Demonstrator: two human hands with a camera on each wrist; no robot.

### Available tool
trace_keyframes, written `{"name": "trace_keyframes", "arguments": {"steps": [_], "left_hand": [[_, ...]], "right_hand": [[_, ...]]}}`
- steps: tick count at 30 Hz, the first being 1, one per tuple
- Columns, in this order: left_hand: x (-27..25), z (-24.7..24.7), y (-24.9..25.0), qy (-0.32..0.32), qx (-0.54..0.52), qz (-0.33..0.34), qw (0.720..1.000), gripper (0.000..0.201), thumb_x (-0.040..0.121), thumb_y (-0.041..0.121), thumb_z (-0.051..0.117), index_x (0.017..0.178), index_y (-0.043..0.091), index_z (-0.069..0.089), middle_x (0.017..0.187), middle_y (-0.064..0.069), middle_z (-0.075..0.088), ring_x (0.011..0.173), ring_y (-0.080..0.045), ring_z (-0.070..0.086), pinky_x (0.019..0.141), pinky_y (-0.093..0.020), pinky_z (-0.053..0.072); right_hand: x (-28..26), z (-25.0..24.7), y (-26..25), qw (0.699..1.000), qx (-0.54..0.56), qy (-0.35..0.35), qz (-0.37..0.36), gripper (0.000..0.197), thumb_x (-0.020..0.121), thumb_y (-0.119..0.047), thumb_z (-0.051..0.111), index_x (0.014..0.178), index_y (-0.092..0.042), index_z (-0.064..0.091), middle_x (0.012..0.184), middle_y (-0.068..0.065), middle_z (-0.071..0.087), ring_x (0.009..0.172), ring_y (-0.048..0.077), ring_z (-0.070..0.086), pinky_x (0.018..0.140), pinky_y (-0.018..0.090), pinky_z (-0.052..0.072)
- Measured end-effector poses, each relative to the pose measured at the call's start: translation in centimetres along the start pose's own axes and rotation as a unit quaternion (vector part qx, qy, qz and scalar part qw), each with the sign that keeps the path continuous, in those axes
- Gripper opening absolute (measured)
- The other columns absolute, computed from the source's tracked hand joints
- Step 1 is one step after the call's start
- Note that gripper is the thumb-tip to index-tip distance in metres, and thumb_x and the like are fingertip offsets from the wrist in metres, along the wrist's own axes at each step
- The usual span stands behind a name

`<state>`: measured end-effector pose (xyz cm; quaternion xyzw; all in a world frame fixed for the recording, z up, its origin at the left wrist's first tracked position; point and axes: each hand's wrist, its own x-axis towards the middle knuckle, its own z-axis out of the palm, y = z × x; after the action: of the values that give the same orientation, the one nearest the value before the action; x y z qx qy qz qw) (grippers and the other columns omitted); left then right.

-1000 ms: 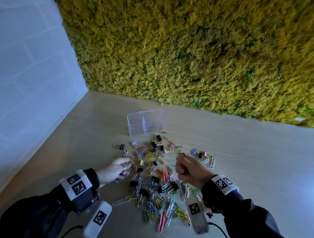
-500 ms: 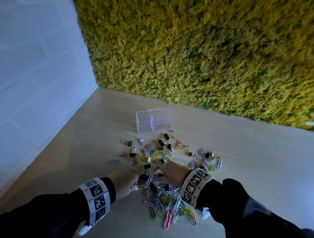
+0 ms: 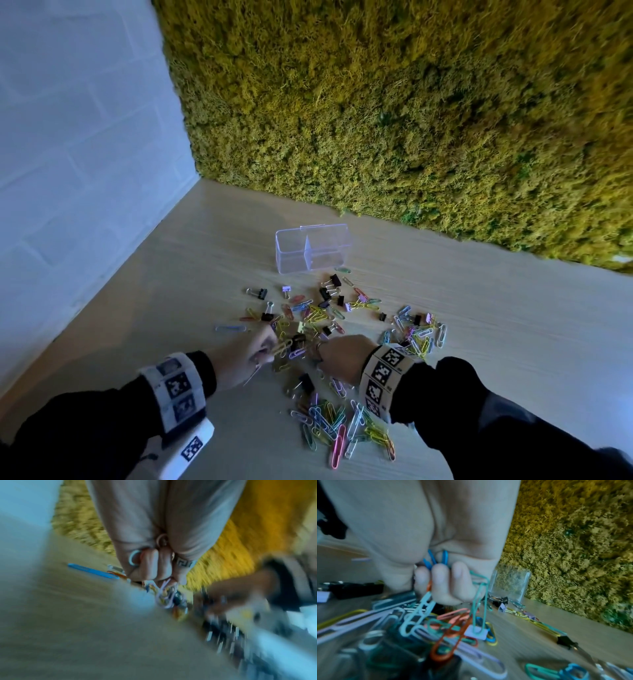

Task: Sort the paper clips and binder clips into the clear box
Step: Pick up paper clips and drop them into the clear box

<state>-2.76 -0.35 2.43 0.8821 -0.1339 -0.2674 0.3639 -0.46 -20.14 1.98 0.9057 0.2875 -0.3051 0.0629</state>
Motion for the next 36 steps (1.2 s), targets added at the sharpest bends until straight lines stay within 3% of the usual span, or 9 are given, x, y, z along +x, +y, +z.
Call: {"name": "trace_keyframes", "arguments": {"steps": [4, 9, 11, 15, 17, 20, 27, 33, 36], "left_hand": [[0.9, -1.8, -0.3, 0.03, -0.307, -0.053, 0.95, 0.017, 0.095, 0.009, 0.04, 0.099, 0.012, 0.056, 0.062, 0.008, 0.042, 0.04, -0.001, 0.033, 0.041, -0.012, 0.03], [1.6, -2.9, 0.5, -0.023, -0.648, -0.085, 0.757, 0.012, 0.083, 0.01, 0.042, 0.086, 0.008, 0.054, 0.055, 0.005, 0.038, 0.037, -0.003, 0.027, 0.035, -0.015, 0.02], [1.9, -3.1, 1.0, -0.066, -0.69, -0.057, 0.719, 0.012, 0.072, 0.01, 0.057, 0.081, 0.011, 0.05, 0.052, 0.007, 0.036, 0.038, -0.003, 0.024, 0.033, -0.015, 0.017], [2.7, -3.6, 1.7, -0.148, -0.737, -0.027, 0.659, 0.027, 0.045, 0.005, 0.078, 0.061, 0.011, 0.058, 0.054, 0.005, 0.019, 0.042, -0.008, 0.015, 0.031, -0.015, 0.014], [3.1, -3.9, 2.3, -0.149, -0.724, -0.043, 0.672, 0.025, 0.055, 0.013, 0.074, 0.055, 0.014, 0.049, 0.055, 0.005, 0.016, 0.041, -0.009, 0.014, 0.03, -0.013, 0.014], [3.9, -4.3, 2.9, -0.101, -0.676, -0.104, 0.723, 0.038, 0.077, 0.033, 0.05, 0.046, 0.019, 0.032, 0.052, 0.005, 0.008, 0.035, -0.008, 0.006, 0.033, -0.006, 0.006], [5.6, -7.0, 4.4, -0.039, -0.614, -0.119, 0.779, 0.024, 0.072, 0.022, 0.047, 0.049, 0.018, 0.048, 0.033, 0.005, 0.024, 0.021, -0.002, 0.016, 0.031, -0.002, 0.009], [8.9, -9.2, 5.4, -0.021, -0.642, -0.14, 0.753, 0.031, 0.083, 0.024, 0.041, 0.052, 0.021, 0.035, 0.036, 0.006, 0.02, 0.024, -0.005, 0.017, 0.025, -0.006, 0.01], [9.7, -9.5, 6.1, -0.043, -0.672, -0.139, 0.726, 0.021, 0.074, 0.021, 0.044, 0.056, 0.02, 0.034, 0.046, 0.007, 0.008, 0.037, -0.006, 0.006, 0.024, -0.007, 0.011]], "right_hand": [[-0.3, -0.4, 1.3, 0.997, 0.076, 0.022, -0.009, 0.029, 0.094, -0.02, 0.034, 0.067, -0.012, 0.04, 0.061, 0.001, 0.041, 0.064, 0.021, 0.045, 0.06, 0.031, 0.039], [-1.7, -1.4, 3.3, 0.945, 0.313, 0.091, -0.035, 0.035, 0.097, -0.018, 0.036, 0.062, -0.023, 0.033, 0.06, -0.007, 0.037, 0.051, 0.005, 0.034, 0.052, 0.018, 0.033], [-1.8, -1.7, 3.9, 0.863, 0.496, 0.098, -0.003, 0.033, 0.097, -0.017, 0.036, 0.064, -0.02, 0.039, 0.056, -0.007, 0.041, 0.045, 0.005, 0.036, 0.046, 0.018, 0.034], [-1.6, -3.1, 4.4, 0.563, 0.817, 0.12, 0.015, 0.037, 0.091, -0.011, 0.031, 0.056, -0.019, 0.035, 0.041, -0.009, 0.032, 0.033, 0.004, 0.024, 0.035, 0.013, 0.018], [-1.3, -3.7, 4.9, 0.48, 0.872, 0.097, -0.008, 0.036, 0.085, -0.017, 0.03, 0.05, -0.02, 0.038, 0.042, -0.009, 0.028, 0.034, 0.005, 0.022, 0.037, 0.016, 0.016], [-0.9, -4.4, 5.5, 0.423, 0.901, 0.085, -0.04, 0.025, 0.074, -0.022, 0.035, 0.049, -0.02, 0.036, 0.042, -0.007, 0.029, 0.034, 0.007, 0.023, 0.036, 0.018, 0.02], [1.6, -10.9, 7.1, 0.438, 0.871, 0.217, -0.055, 0.029, 0.085, -0.018, 0.034, 0.056, -0.02, 0.032, 0.043, -0.006, 0.032, 0.038, 0.008, 0.028, 0.037, 0.017, 0.027], [6.1, -15.3, 8.0, 0.349, 0.881, 0.318, -0.041, 0.029, 0.083, -0.015, 0.032, 0.054, -0.019, 0.031, 0.04, -0.007, 0.032, 0.041, 0.011, 0.024, 0.047, 0.024, 0.018], [8.0, -14.5, 8.8, 0.344, 0.874, 0.341, -0.025, 0.028, 0.085, -0.015, 0.03, 0.057, -0.019, 0.03, 0.039, -0.009, 0.032, 0.04, 0.01, 0.024, 0.046, 0.025, 0.018]]}}
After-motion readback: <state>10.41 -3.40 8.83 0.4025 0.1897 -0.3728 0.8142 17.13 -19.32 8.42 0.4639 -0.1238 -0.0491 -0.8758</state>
